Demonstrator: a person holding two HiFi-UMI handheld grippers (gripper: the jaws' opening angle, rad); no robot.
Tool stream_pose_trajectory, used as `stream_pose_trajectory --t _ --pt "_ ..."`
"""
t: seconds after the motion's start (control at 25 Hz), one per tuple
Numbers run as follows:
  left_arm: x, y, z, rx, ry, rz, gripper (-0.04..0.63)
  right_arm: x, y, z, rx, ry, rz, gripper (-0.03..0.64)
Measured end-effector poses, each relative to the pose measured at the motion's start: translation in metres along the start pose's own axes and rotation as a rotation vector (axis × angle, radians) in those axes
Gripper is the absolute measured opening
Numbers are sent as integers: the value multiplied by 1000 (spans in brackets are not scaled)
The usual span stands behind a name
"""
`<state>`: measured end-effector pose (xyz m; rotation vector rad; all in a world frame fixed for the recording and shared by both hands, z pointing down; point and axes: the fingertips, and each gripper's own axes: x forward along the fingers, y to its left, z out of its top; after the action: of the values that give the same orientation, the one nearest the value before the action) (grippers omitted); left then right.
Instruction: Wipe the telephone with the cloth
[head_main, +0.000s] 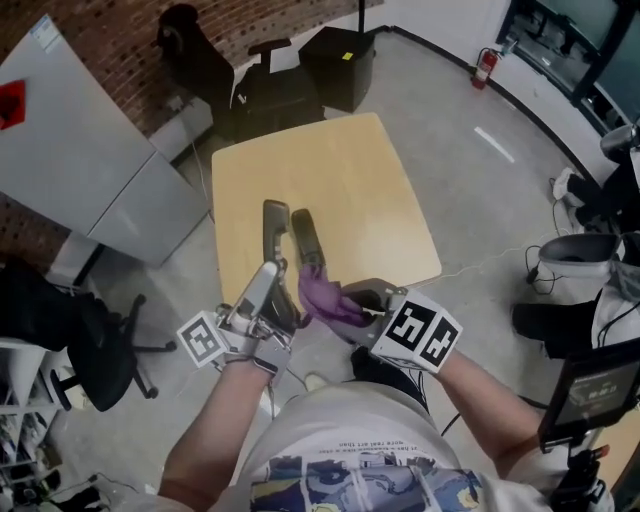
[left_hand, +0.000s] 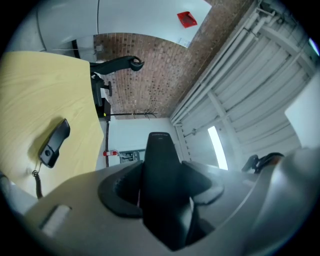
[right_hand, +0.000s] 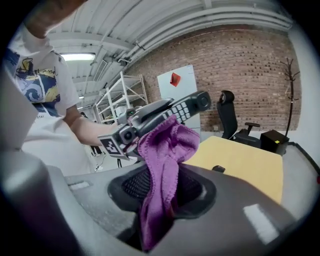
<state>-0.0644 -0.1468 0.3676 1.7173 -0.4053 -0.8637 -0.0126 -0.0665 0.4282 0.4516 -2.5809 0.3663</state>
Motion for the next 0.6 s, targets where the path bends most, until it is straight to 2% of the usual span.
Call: stream_pose_trajectory --t 0.16,0.28,0.48,0.6 --pt "1 16 6 40 -10 58 256 -10 -50 -7 71 -26 -105 112" --pt "5 37 11 107 -14 142 256 -22 -77 -9 107 -35 -151 112" --pt "4 97 16 172 -55 370 256 -29 -101 -17 120 -11 -138 112" --pt "-6 139 19 269 -46 564 256 -37 -112 -20 121 -6 -117 112"
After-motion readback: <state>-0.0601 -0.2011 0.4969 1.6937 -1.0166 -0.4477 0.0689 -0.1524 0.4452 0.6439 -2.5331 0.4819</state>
